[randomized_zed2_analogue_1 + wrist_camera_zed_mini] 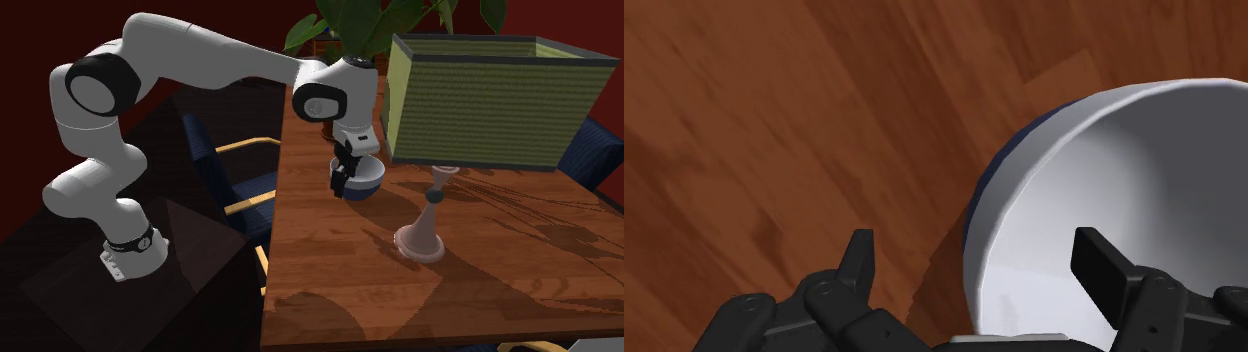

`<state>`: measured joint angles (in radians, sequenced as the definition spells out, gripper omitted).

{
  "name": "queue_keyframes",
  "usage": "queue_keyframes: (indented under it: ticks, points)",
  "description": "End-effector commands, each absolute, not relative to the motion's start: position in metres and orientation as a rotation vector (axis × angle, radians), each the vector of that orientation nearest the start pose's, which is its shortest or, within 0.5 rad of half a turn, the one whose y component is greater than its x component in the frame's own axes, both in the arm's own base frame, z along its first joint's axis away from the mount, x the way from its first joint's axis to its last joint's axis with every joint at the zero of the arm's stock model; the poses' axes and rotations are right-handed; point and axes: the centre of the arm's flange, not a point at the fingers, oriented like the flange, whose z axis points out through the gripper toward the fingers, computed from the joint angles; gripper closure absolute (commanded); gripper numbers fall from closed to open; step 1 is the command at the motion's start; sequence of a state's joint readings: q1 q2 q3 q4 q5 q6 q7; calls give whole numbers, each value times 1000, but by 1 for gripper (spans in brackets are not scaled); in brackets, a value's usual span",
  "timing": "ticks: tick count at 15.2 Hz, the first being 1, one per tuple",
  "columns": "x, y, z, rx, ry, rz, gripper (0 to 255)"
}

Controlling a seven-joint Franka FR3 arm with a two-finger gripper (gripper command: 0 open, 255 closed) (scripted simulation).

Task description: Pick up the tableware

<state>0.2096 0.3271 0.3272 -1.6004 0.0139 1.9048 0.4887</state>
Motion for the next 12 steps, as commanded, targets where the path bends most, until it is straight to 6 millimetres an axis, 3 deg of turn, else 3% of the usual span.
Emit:
queue_keyframes:
  ticks: [1,2,12]
  points:
    - [571,315,447,-3041,-42,94,0]
    - [571,314,446,-3041,-42,94,255]
    - [571,315,452,-3041,-42,94,255]
